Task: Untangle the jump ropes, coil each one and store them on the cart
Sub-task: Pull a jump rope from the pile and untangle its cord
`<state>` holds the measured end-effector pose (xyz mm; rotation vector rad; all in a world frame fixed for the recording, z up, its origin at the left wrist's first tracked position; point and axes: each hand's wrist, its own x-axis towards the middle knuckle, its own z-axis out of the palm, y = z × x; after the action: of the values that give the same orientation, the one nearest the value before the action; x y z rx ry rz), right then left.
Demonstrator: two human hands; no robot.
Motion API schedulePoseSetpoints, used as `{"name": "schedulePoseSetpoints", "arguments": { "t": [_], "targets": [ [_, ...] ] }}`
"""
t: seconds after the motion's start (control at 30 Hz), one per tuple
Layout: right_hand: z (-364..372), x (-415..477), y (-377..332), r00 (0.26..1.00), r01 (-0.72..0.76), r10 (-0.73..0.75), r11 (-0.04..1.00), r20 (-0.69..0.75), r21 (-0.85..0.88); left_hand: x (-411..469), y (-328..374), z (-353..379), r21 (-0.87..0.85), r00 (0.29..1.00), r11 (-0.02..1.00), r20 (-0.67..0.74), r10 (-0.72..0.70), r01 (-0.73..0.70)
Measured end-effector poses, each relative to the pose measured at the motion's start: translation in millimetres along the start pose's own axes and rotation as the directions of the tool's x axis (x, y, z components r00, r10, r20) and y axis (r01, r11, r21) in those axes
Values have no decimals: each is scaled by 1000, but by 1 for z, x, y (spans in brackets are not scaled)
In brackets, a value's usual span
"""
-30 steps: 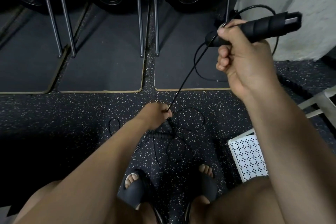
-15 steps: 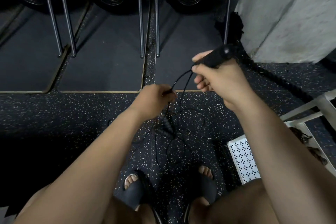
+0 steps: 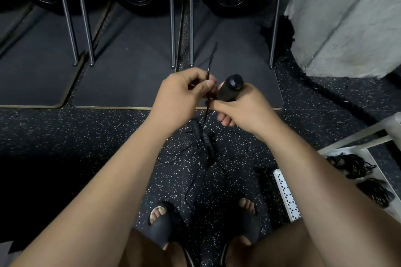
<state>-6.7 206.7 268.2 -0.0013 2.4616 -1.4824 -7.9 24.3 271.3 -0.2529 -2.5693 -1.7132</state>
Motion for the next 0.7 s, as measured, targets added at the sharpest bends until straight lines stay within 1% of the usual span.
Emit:
{"name": "schedulePoseSetpoints", "arguments": {
  "t": [0.07, 0.13, 0.27, 0.37, 0.47, 0.57, 0.63, 0.7],
  "targets": [
    [6, -2, -1, 999, -18, 19, 1000, 41, -10, -1, 3, 0, -90, 999, 996, -38, -22, 18],
    [11, -3, -2, 999, -15, 17, 998, 42, -60, 0, 5, 1, -150, 997, 989, -69, -31, 21],
    [14, -4, -7, 999, 29, -34, 973, -21, -231, 2, 6, -3, -250, 991, 968, -128, -47, 13],
    [19, -5, -13, 993, 40, -68, 960, -92, -277, 2, 9, -7, -370, 988, 928, -123, -96, 44],
    [21, -6, -16, 987, 50, -81, 974, -137, -219, 1, 9, -9, -414, 975, 906, -151, -164, 88],
    [15, -6, -18, 978, 81, -100, 991, -185, -109, 2, 3, -9, -375, 962, 909, -121, -245, 184],
    [7, -6, -20, 971, 102, -108, 994, -214, -37, 3, -4, -5, -306, 953, 912, -43, -298, 272],
    [0, -7, -20, 961, 132, -122, 991, -247, 23, 1, -12, 0, -209, 948, 924, 66, -313, 320]
  ]
}}
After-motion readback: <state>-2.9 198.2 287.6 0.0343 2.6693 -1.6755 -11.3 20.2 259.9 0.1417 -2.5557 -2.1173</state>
